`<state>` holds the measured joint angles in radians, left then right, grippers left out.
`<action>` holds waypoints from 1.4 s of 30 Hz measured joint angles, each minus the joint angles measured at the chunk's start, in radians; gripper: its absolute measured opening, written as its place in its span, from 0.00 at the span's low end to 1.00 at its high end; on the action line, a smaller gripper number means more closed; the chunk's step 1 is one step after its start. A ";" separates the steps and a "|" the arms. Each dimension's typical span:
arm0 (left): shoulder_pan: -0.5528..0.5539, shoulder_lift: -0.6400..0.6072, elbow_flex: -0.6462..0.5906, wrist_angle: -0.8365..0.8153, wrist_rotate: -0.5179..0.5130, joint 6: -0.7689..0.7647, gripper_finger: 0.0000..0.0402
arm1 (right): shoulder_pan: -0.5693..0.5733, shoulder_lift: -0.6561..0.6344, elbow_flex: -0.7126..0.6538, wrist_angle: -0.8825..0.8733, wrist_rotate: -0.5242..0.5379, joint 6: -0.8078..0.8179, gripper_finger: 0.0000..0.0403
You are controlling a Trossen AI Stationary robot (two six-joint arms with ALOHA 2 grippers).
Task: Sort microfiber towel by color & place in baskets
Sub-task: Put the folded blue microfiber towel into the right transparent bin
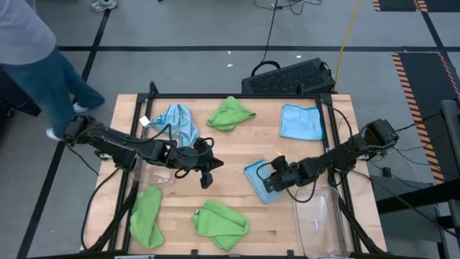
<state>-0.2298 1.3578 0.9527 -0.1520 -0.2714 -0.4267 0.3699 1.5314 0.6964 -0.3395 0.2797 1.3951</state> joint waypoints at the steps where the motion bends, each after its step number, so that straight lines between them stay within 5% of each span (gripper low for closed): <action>1: 0.000 0.000 0.000 0.000 0.000 0.000 0.05 | 0.002 0.001 0.023 -0.043 -0.010 0.005 0.01; 9: 0.000 0.000 0.000 0.000 0.000 0.000 0.05 | 0.005 0.005 0.221 -0.360 -0.011 0.046 0.01; 16: 0.000 0.000 0.000 0.000 0.000 -0.001 0.05 | 0.047 0.003 0.245 -0.361 0.004 0.189 0.01; 25: -0.003 0.000 0.000 0.096 0.036 -0.187 0.05 | 0.168 0.012 0.269 -0.369 0.022 0.401 0.01; 42: -0.038 0.000 0.000 0.103 0.045 -0.217 0.05 | 0.250 0.382 0.823 -0.760 -0.021 0.294 0.01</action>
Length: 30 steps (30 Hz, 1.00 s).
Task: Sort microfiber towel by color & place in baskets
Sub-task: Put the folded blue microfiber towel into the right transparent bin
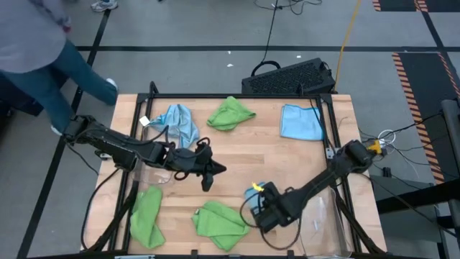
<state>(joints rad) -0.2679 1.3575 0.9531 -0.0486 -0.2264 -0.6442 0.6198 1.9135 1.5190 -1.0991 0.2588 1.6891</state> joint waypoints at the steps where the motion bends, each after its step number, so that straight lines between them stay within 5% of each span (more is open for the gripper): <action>1: -0.005 0.000 0.000 0.000 0.000 -0.001 0.05 | 0.016 0.002 0.018 -0.022 0.000 0.024 0.01; 14: -0.023 0.000 0.000 -0.002 -0.037 0.032 0.05 | 0.255 0.003 0.118 -0.188 -0.086 0.418 0.01; 19: -0.010 0.000 0.000 -0.002 -0.041 0.032 0.05 | 0.299 -0.024 0.132 -0.281 -0.185 0.432 0.01; 30: -0.021 0.000 0.000 -0.020 -0.039 0.031 0.05 | 0.322 -0.167 0.155 -0.425 -0.186 0.431 0.01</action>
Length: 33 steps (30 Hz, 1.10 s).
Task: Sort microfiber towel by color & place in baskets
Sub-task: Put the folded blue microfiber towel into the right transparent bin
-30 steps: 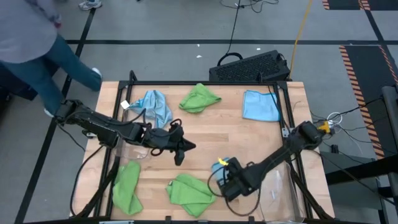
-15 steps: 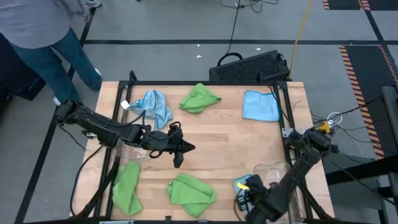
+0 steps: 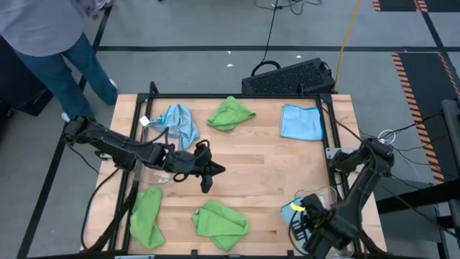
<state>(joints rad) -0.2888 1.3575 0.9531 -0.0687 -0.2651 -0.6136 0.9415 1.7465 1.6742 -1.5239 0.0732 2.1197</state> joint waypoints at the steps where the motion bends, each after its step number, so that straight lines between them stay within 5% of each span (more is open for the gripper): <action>1: -0.002 0.000 0.000 -0.003 0.001 -0.001 0.05 | 0.007 -0.006 0.000 -0.025 -0.005 -0.001 0.01; 8: -0.003 0.000 0.000 -0.011 0.000 -0.014 0.05 | 0.031 -0.037 -0.164 0.039 -0.082 0.013 0.02; 17: 0.003 0.000 0.000 -0.009 -0.006 -0.036 0.05 | 0.028 -0.035 -0.497 0.531 -0.153 0.030 0.02; 23: 0.003 0.000 0.000 -0.009 -0.006 -0.069 0.05 | 0.045 -0.035 -0.541 0.514 -0.258 0.051 0.02; 33: 0.003 0.000 0.000 -0.006 -0.030 -0.075 0.05 | 0.067 -0.040 -0.586 0.510 -0.280 0.060 0.07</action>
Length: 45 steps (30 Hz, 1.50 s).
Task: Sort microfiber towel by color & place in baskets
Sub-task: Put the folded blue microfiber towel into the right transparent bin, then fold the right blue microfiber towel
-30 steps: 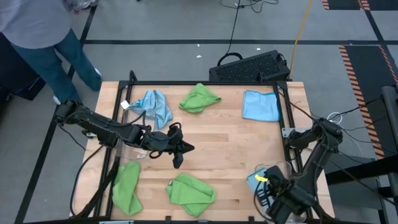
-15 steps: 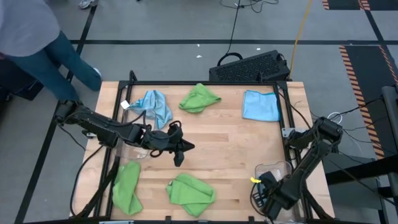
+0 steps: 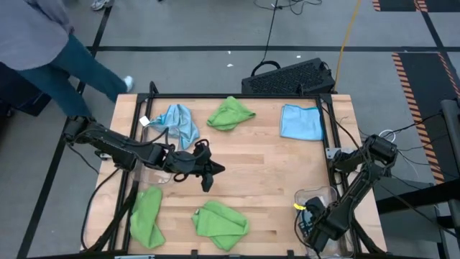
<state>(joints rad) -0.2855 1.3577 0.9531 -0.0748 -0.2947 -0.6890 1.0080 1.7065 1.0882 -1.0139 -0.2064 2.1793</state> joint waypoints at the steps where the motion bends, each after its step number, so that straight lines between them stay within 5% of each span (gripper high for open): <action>1: 0.000 0.000 0.000 0.001 -0.007 -0.004 0.05 | 0.000 0.000 0.000 -0.019 -0.008 0.001 0.09; 13: -0.005 0.000 0.000 0.002 -0.048 -0.023 0.05 | 0.013 -0.083 -0.007 -0.202 -0.057 -0.002 0.41; 21: -0.026 0.000 0.000 -0.001 -0.047 -0.023 0.05 | 0.006 -0.219 0.036 -0.283 0.049 0.003 0.46; 27: -0.031 0.000 0.000 -0.003 -0.047 -0.016 0.05 | -0.022 -0.300 0.050 -0.232 0.207 -0.025 0.46; 37: -0.028 0.000 0.000 -0.003 -0.047 0.030 0.12 | -0.140 -0.434 0.051 0.006 0.680 -0.244 0.45; 45: -0.007 0.000 0.000 -0.015 -0.048 0.032 0.32 | -0.380 -0.468 0.051 0.017 0.729 -0.591 0.45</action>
<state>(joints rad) -0.2922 1.3579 0.9531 -0.0893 -0.3428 -0.6567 0.6284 1.2388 1.1393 -0.9968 0.5229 1.5883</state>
